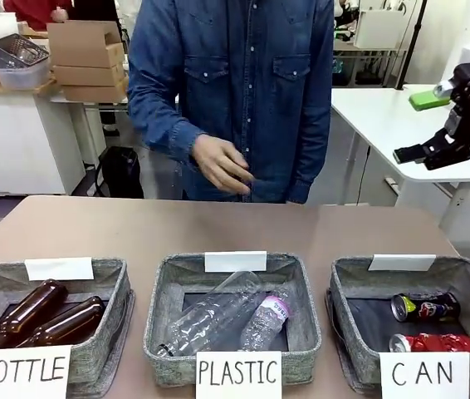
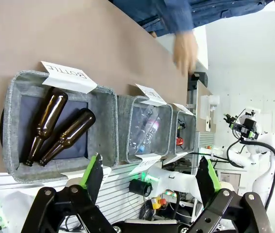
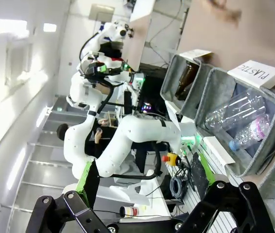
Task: Sort the can waste into the basket.
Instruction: Pick up the can waste from the table and place it in the right Fabric basket.
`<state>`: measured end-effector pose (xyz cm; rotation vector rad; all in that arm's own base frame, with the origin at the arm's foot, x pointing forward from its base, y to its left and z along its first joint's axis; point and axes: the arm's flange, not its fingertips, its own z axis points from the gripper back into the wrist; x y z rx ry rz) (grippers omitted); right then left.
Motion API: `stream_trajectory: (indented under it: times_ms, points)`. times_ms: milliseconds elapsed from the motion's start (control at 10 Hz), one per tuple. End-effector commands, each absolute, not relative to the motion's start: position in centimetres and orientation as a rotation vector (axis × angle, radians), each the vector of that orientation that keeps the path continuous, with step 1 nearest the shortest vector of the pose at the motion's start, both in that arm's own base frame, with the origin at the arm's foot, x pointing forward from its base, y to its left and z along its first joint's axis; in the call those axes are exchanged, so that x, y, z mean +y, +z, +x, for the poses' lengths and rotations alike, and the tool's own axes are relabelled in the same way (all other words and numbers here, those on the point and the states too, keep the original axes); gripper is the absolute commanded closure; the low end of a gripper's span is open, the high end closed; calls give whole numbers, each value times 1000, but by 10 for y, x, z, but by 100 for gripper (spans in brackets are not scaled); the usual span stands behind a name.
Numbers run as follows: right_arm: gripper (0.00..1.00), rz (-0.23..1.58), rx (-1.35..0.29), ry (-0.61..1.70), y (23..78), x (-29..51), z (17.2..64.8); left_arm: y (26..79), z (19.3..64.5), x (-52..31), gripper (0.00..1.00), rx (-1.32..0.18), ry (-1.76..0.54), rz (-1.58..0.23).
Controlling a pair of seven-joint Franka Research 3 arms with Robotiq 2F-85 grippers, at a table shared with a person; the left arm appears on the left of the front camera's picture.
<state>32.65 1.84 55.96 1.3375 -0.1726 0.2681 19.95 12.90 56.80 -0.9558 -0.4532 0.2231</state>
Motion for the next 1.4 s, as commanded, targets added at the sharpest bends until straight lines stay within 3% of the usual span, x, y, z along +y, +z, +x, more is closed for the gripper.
stream_trajectory:
  times_ms: [0, 1300]
  points:
    - [0, 1328, -175, 289, 559, 17, 326, 568, 199, 131, 0, -458, 206, -971]
    - [0, 1328, -175, 289, 559, 17, 326, 568, 199, 131, 0, -458, 206, -971]
